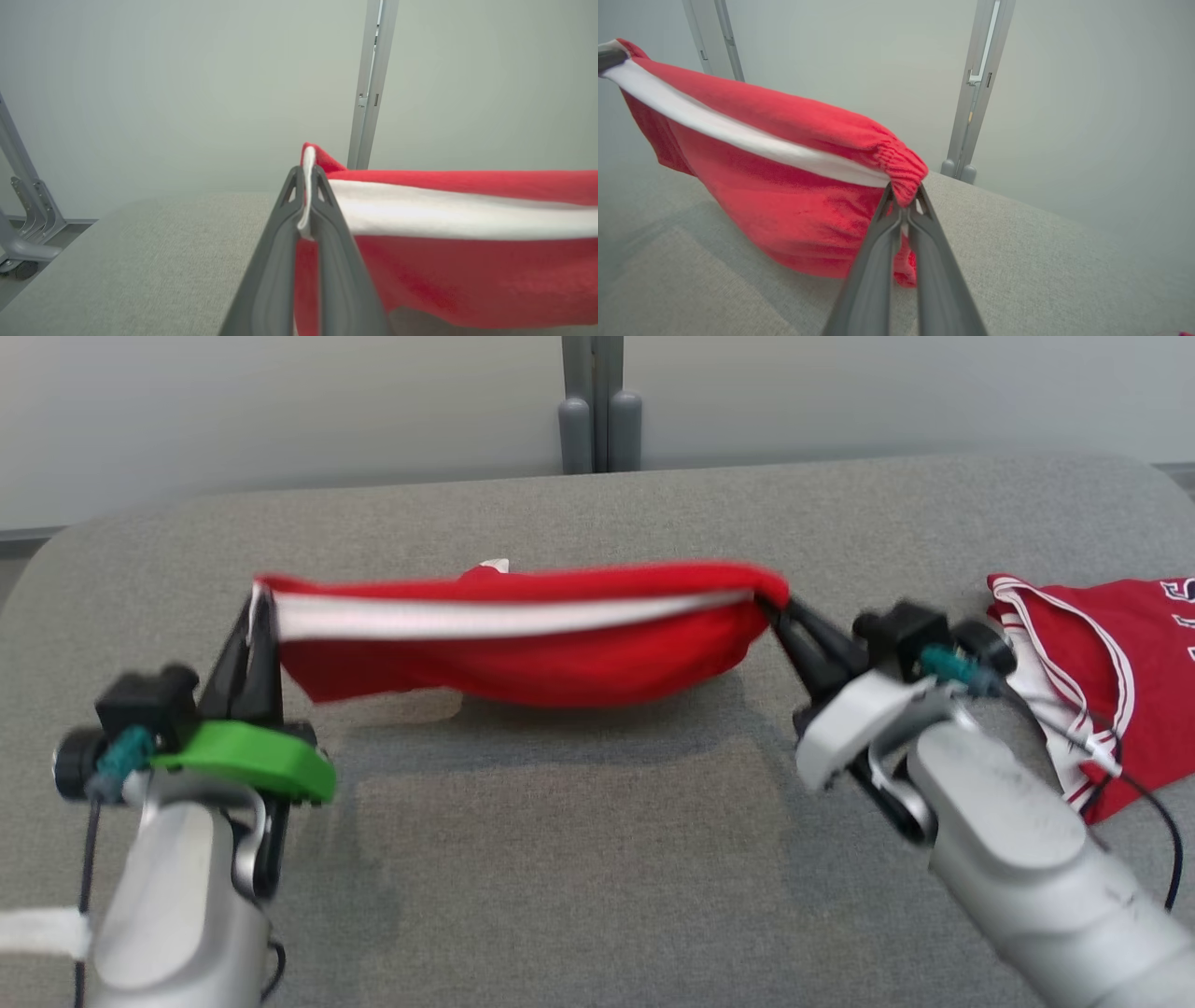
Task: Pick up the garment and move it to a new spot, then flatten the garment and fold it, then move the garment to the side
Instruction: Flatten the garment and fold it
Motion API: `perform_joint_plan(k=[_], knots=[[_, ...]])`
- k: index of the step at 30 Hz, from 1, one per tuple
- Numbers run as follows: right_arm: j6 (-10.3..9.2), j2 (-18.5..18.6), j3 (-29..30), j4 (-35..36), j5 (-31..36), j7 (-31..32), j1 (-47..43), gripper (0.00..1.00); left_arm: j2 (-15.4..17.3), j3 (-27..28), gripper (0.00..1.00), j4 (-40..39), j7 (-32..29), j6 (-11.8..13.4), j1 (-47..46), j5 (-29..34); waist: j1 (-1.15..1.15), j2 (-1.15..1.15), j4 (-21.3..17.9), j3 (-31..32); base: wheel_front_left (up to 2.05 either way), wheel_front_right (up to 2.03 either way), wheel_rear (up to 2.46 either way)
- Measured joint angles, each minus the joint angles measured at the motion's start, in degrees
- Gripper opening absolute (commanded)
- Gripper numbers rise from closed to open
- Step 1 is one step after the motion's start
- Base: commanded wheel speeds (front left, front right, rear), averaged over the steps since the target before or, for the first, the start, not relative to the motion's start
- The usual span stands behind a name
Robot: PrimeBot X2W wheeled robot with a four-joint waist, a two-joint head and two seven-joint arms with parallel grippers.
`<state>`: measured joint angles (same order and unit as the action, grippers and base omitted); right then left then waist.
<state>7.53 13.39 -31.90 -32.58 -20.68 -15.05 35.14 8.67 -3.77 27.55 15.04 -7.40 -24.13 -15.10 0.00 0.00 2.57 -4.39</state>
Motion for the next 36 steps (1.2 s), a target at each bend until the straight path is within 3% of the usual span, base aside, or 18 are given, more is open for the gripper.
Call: perform_joint_plan(k=[8, 13, 18, 22, 27, 36], knots=[[0.0, 3.46, -2.69, -8.98, 3.71, 0.08, 32.17, 0.0, 6.26, -9.46, 0.0, 6.37, 0.0, 0.0, -30.97, -0.89, 0.0, 0.0, -1.44, -7.3, 0.0, 0.0, 0.0], [0.0, 3.38, -0.24, -15.4, 8.14, 0.07, 49.93, 0.0, 6.77, -8.72, 0.0, 7.67, 0.02, -0.01, -48.11, 0.66, 0.0, 0.0, -1.18, -13.91, 0.0, 0.0, 0.0], [0.01, 2.33, 6.72, -16.55, 15.12, 0.0, 60.28, 0.0, 7.0, -7.28, 0.0, 4.87, 0.1, 1.14, -56.78, 5.12, 0.01, 0.0, 0.25, -20.89, 0.0, 0.0, 0.0], [0.0, 1.33, 9.32, -15.7, 18.16, -0.01, 60.67, 0.0, 6.82, -6.24, 0.0, 2.82, 0.1, 1.35, -56.99, 6.35, 0.01, 0.0, 1.11, -24.67, 0.0, 0.0, 0.0], [0.01, 0.82, 8.59, -15.7, 19.56, 0.0, 53.3, 0.0, 5.45, -4.81, 0.0, 2.64, 0.1, 0.99, -50.4, 6.91, 0.02, 0.0, 2.32, -29.92, 0.0, 0.0, 0.0], [0.0, 5.41, -1.26, -11.13, 11.95, 0.01, 35.19, 0.0, -0.07, -3.08, 0.0, 2.25, 0.09, 0.16, -32.47, 5.42, 0.01, 0.0, 3.24, -33.53, 0.0, 0.0, 0.0]])
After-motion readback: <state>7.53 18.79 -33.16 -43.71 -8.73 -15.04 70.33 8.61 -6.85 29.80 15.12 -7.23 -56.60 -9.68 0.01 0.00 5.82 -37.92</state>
